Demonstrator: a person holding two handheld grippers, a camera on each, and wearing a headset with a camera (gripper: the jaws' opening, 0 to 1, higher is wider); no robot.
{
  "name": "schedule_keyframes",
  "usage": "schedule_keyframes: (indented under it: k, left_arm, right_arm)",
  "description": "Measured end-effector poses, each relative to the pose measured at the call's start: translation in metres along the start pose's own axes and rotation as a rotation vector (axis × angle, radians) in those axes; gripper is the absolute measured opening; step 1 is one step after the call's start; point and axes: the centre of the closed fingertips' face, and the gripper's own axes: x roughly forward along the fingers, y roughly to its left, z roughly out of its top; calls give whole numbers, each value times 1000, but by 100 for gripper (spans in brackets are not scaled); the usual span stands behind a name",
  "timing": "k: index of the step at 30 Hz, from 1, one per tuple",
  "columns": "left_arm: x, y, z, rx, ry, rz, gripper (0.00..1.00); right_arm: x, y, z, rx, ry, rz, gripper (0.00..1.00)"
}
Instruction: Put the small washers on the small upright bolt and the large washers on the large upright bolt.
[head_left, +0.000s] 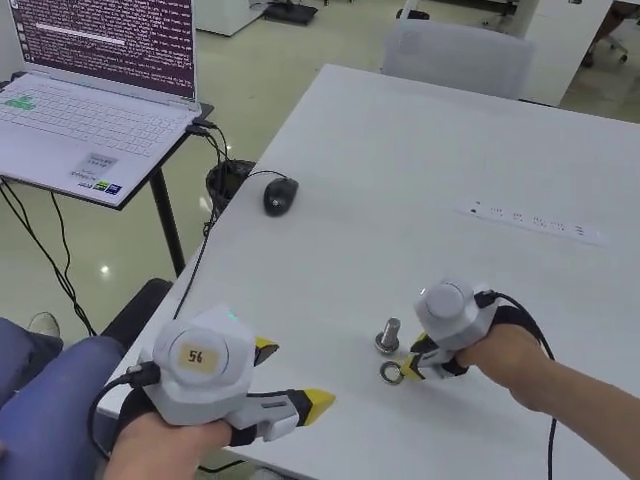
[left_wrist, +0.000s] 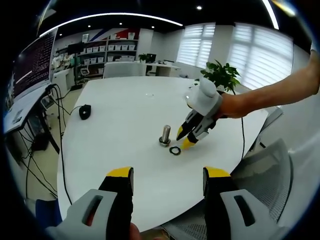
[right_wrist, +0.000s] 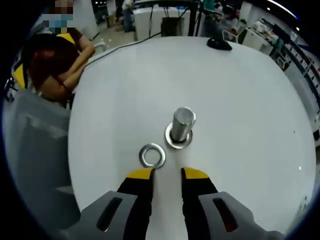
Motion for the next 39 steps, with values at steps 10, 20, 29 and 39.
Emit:
schedule_keyframes:
  k: [10, 20, 29, 39]
  left_arm:
    - [1, -2, 4, 18, 2, -8, 55]
    - [-1, -2, 2, 17, 7, -3, 55]
    - [3, -8, 4, 26, 9, -17, 55]
    - [-1, 0, 3, 21, 6, -3, 55]
  right_arm:
    - [8, 22, 11, -113, -23, 48, 25]
    - [10, 18, 17, -135, -24, 61, 27]
    - [10, 20, 18, -164, -10, 61, 23]
    - [6, 29, 16, -168, -27, 51, 9]
